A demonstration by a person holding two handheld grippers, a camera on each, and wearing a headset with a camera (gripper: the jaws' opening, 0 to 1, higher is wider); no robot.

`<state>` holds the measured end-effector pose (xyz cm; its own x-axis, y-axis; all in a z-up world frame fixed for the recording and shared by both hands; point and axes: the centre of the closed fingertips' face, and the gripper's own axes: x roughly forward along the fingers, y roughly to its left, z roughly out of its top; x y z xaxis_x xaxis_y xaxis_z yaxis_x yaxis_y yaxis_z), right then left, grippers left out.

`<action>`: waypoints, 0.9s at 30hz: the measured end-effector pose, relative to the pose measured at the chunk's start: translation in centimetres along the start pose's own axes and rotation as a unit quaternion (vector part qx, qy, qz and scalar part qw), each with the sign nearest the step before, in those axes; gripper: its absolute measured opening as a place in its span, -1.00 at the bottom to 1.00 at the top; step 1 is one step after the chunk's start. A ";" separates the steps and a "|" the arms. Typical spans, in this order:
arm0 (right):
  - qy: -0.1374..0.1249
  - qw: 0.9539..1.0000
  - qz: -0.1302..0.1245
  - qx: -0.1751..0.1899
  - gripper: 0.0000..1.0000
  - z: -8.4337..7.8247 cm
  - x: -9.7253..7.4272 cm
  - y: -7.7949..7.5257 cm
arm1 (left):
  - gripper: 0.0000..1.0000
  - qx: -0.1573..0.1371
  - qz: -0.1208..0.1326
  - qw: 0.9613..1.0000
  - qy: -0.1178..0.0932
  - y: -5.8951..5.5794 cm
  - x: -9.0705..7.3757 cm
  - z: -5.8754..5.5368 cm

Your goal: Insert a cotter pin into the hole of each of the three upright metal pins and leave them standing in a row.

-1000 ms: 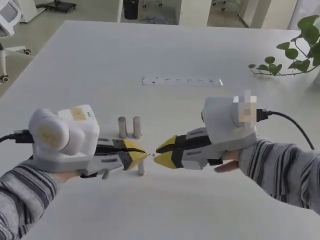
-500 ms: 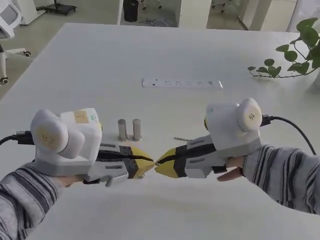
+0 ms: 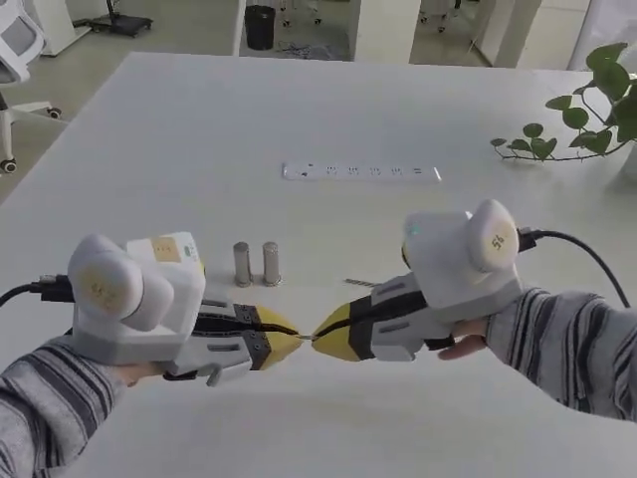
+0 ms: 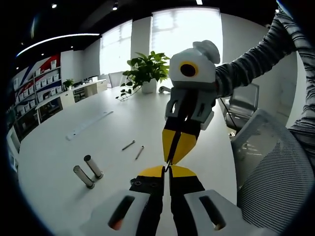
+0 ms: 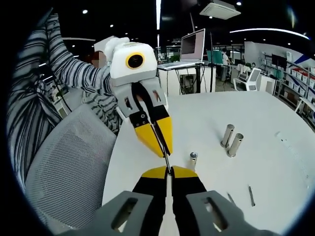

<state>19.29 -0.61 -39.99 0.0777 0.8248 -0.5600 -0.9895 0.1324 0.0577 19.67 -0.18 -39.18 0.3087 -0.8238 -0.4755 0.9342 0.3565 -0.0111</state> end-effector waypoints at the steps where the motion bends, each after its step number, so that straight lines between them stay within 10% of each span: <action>1: 0.007 1.000 -0.002 -0.013 -1.00 0.0 0.0 -0.1 | -1.00 0.000 0.000 1.000 0.002 0.0 0.0 0.0; 20: 0.061 0.995 -0.029 -0.078 -1.00 -1.3 0.6 -1.8 | -0.78 -0.023 0.097 0.995 -0.001 2.2 -0.9 -2.7; 27: 0.076 0.993 -0.046 -0.079 -1.00 -2.1 1.0 -2.9 | -0.74 -0.047 0.162 0.986 -0.014 3.5 -0.5 -3.7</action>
<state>21.98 -1.35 -42.50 0.1611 0.7189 -0.6762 -0.9868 0.1056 -0.1228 22.08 3.15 -42.22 0.5949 -0.6713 -0.4421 0.7652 0.6414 0.0557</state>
